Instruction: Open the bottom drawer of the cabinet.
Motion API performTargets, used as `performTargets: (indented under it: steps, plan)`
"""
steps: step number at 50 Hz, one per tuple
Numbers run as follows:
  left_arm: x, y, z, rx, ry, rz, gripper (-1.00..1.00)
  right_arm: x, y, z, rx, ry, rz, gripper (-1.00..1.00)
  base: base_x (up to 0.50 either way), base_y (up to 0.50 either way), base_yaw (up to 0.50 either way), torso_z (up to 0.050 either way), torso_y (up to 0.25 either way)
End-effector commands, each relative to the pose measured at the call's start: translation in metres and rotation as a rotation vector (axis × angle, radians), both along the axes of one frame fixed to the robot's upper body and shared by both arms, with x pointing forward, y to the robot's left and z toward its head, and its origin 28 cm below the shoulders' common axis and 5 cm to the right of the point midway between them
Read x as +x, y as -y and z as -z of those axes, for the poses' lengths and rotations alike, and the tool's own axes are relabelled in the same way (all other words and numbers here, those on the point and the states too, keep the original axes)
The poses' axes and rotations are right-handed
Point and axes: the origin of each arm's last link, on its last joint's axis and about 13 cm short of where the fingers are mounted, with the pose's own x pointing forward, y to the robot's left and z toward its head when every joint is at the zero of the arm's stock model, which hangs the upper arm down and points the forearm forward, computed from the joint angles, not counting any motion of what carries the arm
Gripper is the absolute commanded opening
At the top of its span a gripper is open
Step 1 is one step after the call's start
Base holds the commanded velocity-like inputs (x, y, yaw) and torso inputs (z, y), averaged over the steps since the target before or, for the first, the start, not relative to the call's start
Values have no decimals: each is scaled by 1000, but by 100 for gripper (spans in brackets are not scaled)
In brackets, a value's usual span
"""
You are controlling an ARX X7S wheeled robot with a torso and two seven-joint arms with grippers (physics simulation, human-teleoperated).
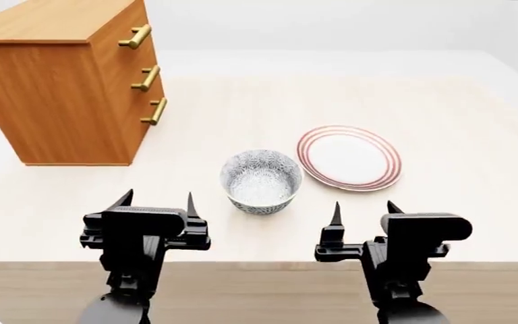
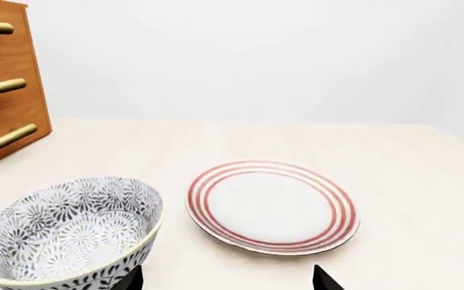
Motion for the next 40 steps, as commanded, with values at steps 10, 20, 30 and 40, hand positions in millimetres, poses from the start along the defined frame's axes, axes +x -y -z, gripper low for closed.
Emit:
performTargets:
  steps: [10, 20, 30, 40]
  plan:
    - [5, -1, -18, 7, -1, 16, 100, -4, 4, -25, -17, 21, -5, 100, 500, 0, 0, 0, 0]
    - [6, -1, -18, 14, 5, 14, 100, -4, 4, -25, -14, 26, -7, 100, 500, 0, 0, 0, 0]
    - [6, -1, -18, 15, 11, 10, 100, -4, 4, -25, -9, 27, -12, 100, 500, 0, 0, 0, 0]
    - [6, -2, -16, 17, 9, 8, 100, -4, 4, -23, -11, 28, -10, 100, 500, 0, 0, 0, 2]
